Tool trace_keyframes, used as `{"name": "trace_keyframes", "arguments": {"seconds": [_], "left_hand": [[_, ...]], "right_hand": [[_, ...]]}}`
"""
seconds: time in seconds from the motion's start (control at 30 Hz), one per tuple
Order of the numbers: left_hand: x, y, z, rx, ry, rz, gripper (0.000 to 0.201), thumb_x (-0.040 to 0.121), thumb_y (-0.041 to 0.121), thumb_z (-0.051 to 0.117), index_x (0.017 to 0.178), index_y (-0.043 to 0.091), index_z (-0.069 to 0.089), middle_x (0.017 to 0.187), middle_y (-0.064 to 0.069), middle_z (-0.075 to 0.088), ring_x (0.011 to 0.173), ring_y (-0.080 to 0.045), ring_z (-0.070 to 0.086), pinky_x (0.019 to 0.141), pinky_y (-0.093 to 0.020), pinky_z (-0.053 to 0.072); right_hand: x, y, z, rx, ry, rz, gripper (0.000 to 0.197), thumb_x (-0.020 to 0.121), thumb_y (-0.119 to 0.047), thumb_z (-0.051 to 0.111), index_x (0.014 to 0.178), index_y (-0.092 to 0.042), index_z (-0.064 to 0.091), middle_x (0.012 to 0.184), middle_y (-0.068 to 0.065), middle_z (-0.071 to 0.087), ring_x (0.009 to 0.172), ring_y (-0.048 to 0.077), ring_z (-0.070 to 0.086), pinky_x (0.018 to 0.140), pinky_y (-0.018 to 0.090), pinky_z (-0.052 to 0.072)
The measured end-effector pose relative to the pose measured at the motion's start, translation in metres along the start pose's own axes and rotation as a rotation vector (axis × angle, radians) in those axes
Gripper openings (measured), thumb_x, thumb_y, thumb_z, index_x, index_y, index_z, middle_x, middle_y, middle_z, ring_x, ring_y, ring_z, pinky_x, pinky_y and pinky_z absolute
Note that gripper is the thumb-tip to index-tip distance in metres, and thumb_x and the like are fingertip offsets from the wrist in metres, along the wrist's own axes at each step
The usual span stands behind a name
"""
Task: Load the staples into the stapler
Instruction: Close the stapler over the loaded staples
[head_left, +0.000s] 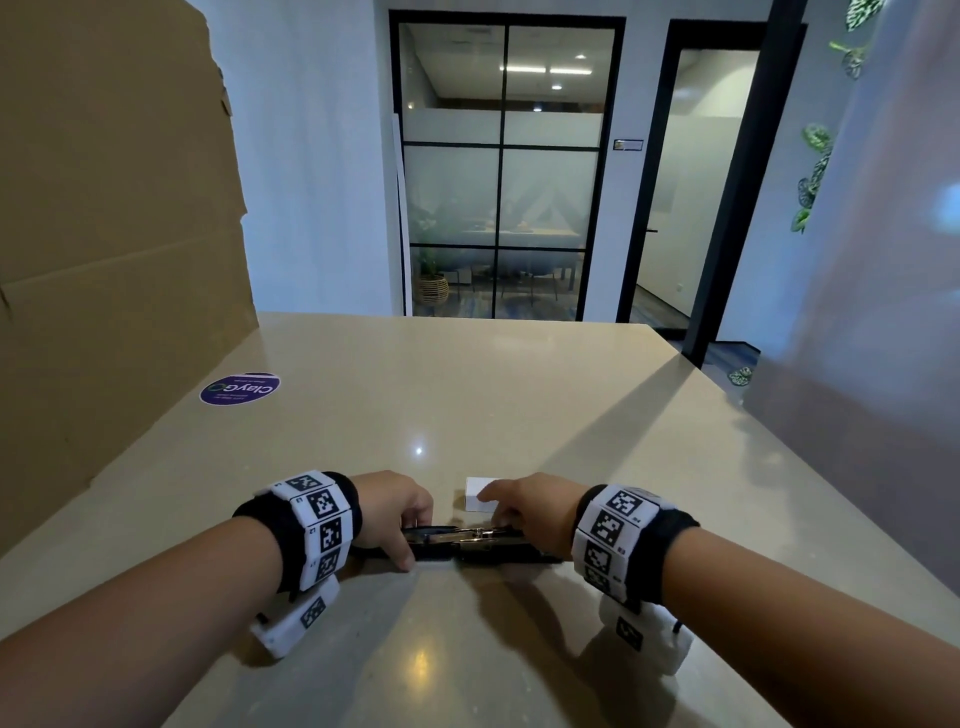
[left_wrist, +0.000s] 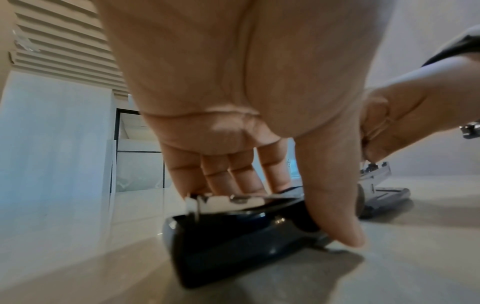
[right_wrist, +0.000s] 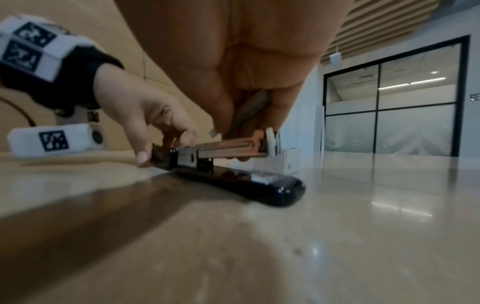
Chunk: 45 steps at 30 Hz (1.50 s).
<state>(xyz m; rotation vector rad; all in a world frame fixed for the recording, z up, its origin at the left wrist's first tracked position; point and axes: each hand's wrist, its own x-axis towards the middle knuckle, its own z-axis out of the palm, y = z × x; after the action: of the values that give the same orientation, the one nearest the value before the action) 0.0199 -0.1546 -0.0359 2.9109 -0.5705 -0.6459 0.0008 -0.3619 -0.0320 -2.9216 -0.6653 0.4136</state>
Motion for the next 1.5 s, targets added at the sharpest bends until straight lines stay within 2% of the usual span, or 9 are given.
{"name": "trace_keyframes", "arguments": {"seconds": [0.17, 0.4, 0.6, 0.83, 1.03, 1.2, 1.33, 1.4, 1.5], "left_hand": [[0.000, 0.000, 0.000, 0.000, 0.002, 0.001, 0.039, 0.071, 0.028, 0.080, 0.105, 0.021, 0.063, 0.091, 0.008, 0.062, 0.085, -0.014, 0.057, 0.082, -0.032, 0.049], [0.000, 0.000, 0.000, -0.020, 0.001, -0.007, 0.037, 0.071, 0.028, 0.080, 0.104, 0.021, 0.064, 0.091, 0.008, 0.063, 0.085, -0.014, 0.058, 0.081, -0.031, 0.049], [-0.001, 0.000, -0.001, -0.019, 0.004, -0.011, 0.037, 0.071, 0.028, 0.081, 0.103, 0.021, 0.065, 0.092, 0.008, 0.064, 0.085, -0.015, 0.059, 0.083, -0.033, 0.050], [-0.002, 0.002, -0.001, -0.002, 0.005, -0.007, 0.038, 0.072, 0.028, 0.080, 0.106, 0.021, 0.065, 0.097, 0.005, 0.065, 0.099, -0.022, 0.064, 0.086, -0.034, 0.050], [-0.008, -0.005, -0.001, 0.045, -0.011, -0.024, 0.043, 0.071, 0.032, 0.079, 0.109, 0.024, 0.061, 0.095, 0.009, 0.060, 0.089, -0.015, 0.057, 0.084, -0.032, 0.048], [-0.023, -0.027, -0.006, 0.057, -0.006, -0.096, 0.032, 0.074, 0.033, 0.076, 0.100, 0.025, 0.061, 0.096, 0.008, 0.061, 0.085, -0.012, 0.056, 0.072, -0.023, 0.046], [-0.033, -0.025, -0.021, 0.068, 0.117, -0.049, 0.019, 0.075, 0.032, 0.071, 0.085, 0.030, 0.055, 0.083, 0.010, 0.057, 0.075, -0.011, 0.052, 0.061, -0.023, 0.039], [-0.036, -0.017, -0.034, 0.009, 0.213, -0.001, 0.016, 0.075, 0.032, 0.072, 0.080, 0.032, 0.056, 0.079, 0.010, 0.058, 0.074, -0.012, 0.054, 0.064, -0.025, 0.042], [-0.034, 0.005, -0.047, -0.058, 0.288, 0.075, 0.021, 0.077, 0.033, 0.073, 0.092, 0.022, 0.062, 0.088, 0.002, 0.064, 0.084, -0.020, 0.061, 0.075, -0.033, 0.048]], "right_hand": [[0.002, 0.000, 0.008, -0.070, -0.002, -0.027, 0.055, 0.095, -0.003, 0.046, 0.145, -0.023, 0.035, 0.136, -0.001, 0.059, 0.126, 0.021, 0.052, 0.106, 0.029, 0.039], [0.000, 0.002, 0.005, -0.043, 0.004, -0.036, 0.054, 0.096, -0.003, 0.043, 0.146, -0.021, 0.033, 0.137, -0.002, 0.058, 0.127, 0.019, 0.052, 0.105, 0.025, 0.038], [0.002, 0.000, 0.005, -0.137, -0.034, -0.032, 0.050, 0.096, -0.008, 0.046, 0.144, -0.019, 0.037, 0.136, 0.003, 0.059, 0.126, 0.025, 0.052, 0.108, 0.039, 0.042], [0.000, 0.002, 0.003, -0.058, -0.037, -0.016, 0.058, 0.093, -0.009, 0.052, 0.147, -0.021, 0.032, 0.136, 0.000, 0.059, 0.127, 0.022, 0.052, 0.109, 0.033, 0.040], [-0.009, 0.016, -0.001, -0.125, 0.055, 0.076, 0.034, 0.084, -0.023, 0.067, 0.117, -0.015, 0.061, 0.121, 0.008, 0.064, 0.111, 0.028, 0.059, 0.090, 0.031, 0.047], [-0.015, 0.027, -0.002, -0.118, 0.065, 0.129, 0.029, 0.083, -0.026, 0.069, 0.108, -0.014, 0.066, 0.114, 0.008, 0.067, 0.106, 0.028, 0.062, 0.087, 0.032, 0.049], [-0.015, 0.030, -0.001, -0.094, 0.055, 0.134, 0.027, 0.084, -0.023, 0.068, 0.109, -0.013, 0.066, 0.113, 0.008, 0.068, 0.106, 0.027, 0.062, 0.088, 0.032, 0.050], [-0.014, 0.029, 0.000, -0.091, 0.058, 0.133, 0.026, 0.084, -0.023, 0.068, 0.108, -0.014, 0.066, 0.113, 0.008, 0.068, 0.105, 0.027, 0.062, 0.088, 0.032, 0.050], [-0.013, 0.027, 0.002, -0.087, 0.070, 0.123, 0.027, 0.083, -0.024, 0.068, 0.109, -0.014, 0.067, 0.113, 0.008, 0.068, 0.105, 0.028, 0.062, 0.087, 0.031, 0.050]]}}
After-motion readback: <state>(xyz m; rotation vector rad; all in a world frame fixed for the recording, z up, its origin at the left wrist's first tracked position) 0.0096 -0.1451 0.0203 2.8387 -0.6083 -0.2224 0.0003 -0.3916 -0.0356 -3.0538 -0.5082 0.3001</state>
